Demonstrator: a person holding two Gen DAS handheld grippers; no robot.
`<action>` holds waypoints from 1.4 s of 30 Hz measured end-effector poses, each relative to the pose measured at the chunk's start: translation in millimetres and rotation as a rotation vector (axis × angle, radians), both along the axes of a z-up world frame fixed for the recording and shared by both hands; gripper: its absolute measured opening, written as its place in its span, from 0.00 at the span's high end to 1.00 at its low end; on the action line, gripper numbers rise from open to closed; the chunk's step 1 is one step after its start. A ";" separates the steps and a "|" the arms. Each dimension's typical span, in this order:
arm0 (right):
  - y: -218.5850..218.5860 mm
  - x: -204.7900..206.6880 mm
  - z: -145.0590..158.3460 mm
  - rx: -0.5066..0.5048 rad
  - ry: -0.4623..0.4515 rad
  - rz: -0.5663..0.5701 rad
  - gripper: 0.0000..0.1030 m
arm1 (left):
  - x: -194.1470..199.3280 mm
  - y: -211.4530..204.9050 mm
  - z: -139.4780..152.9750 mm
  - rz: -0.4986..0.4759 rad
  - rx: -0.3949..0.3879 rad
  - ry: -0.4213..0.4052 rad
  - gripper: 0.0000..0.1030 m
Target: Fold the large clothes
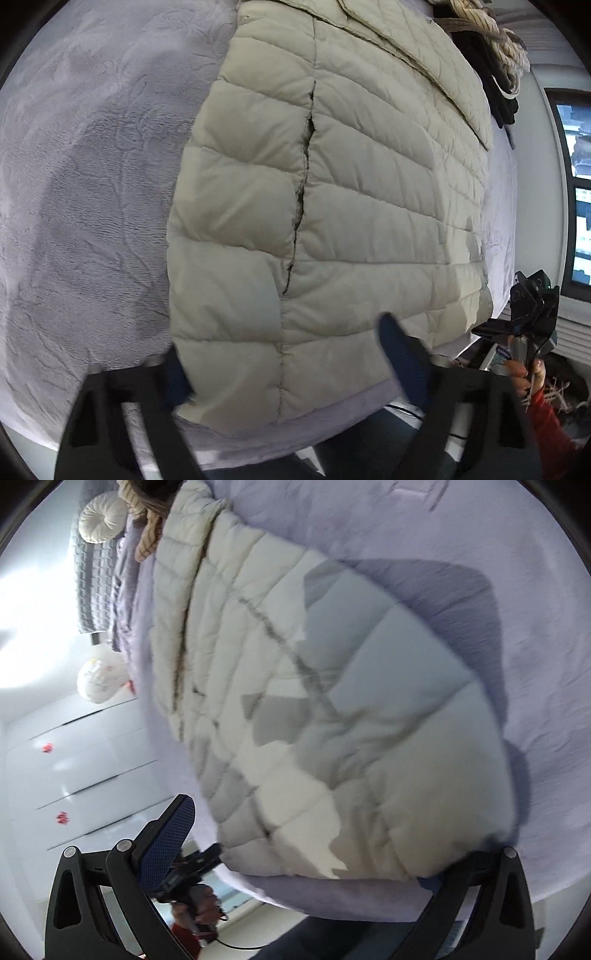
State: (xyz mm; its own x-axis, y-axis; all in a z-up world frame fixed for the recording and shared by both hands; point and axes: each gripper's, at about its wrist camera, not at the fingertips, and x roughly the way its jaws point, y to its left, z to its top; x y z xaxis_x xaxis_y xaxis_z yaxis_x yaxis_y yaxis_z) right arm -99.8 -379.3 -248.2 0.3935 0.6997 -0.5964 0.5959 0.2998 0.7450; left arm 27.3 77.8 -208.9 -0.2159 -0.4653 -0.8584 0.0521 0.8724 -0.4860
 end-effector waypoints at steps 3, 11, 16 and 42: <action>6.9 5.4 4.2 -0.003 -0.010 0.012 0.02 | 2.0 -6.9 1.7 0.003 -0.010 0.005 0.66; -2.1 12.6 4.7 -0.013 0.023 0.056 0.88 | 16.3 4.5 28.2 -0.019 -0.098 -0.063 0.89; -10.4 38.0 44.7 0.007 -0.150 0.052 0.90 | 45.8 12.9 67.7 0.036 -0.190 -0.131 0.89; -46.7 292.0 109.8 -0.233 -0.363 0.121 0.90 | 267.1 -31.3 88.7 0.104 -0.099 -0.430 0.89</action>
